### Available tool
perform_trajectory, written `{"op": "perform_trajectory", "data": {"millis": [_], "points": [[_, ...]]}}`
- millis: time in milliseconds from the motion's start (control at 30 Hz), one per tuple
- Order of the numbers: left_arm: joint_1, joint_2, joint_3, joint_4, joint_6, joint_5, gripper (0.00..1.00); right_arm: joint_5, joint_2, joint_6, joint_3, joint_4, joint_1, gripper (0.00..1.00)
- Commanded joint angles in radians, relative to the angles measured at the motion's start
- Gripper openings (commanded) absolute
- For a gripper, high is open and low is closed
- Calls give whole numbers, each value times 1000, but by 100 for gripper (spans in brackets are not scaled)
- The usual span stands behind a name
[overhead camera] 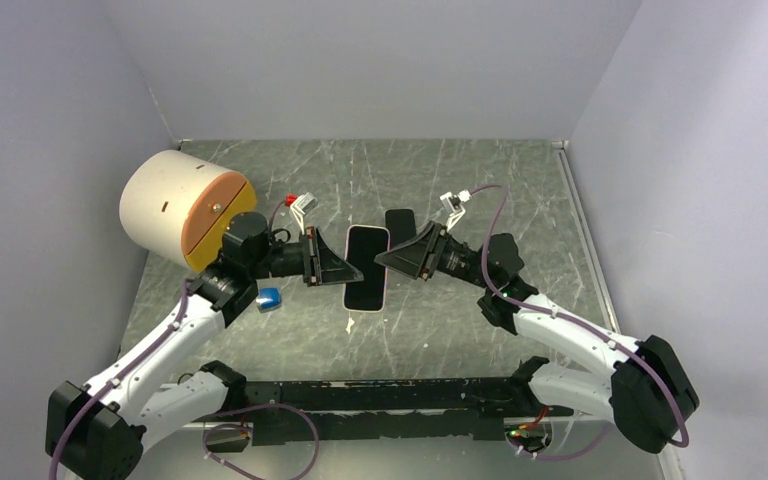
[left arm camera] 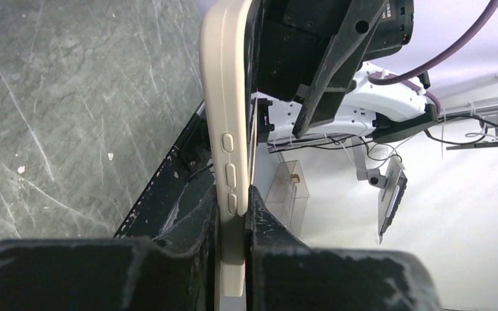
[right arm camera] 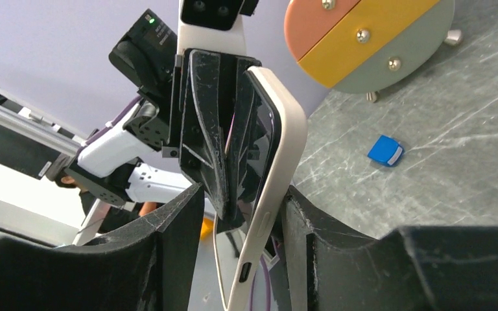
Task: Put the phone into the phone case
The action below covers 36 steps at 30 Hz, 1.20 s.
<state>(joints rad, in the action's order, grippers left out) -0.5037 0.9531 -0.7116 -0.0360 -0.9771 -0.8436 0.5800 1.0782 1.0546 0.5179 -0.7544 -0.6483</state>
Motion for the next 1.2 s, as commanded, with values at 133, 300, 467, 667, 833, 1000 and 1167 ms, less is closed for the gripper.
{"op": "perform_trajectory", "data": {"millis": [133, 300, 467, 667, 833, 1000, 1167], "points": [[2, -18, -5, -42, 41, -78, 3, -63, -43, -39, 90, 5, 18, 49], [3, -15, -2, -36, 43, -90, 3, -73, -40, -59, 126, 44, 21, 46], [2, -13, -7, 13, 69, -77, 3, -95, -46, -87, 140, 82, 25, 28], [2, 16, -86, 294, 193, 39, 2, -108, -49, -120, 160, 155, 25, 0], [3, 24, -103, 335, 213, 86, 2, -104, -54, -120, 179, 224, 25, 0], [2, 9, -102, 313, 202, 80, 3, -91, -56, -90, 168, 224, 24, 16], [3, -56, -34, 56, 50, 45, 3, 28, -20, 4, 87, 44, 20, 47]]}}
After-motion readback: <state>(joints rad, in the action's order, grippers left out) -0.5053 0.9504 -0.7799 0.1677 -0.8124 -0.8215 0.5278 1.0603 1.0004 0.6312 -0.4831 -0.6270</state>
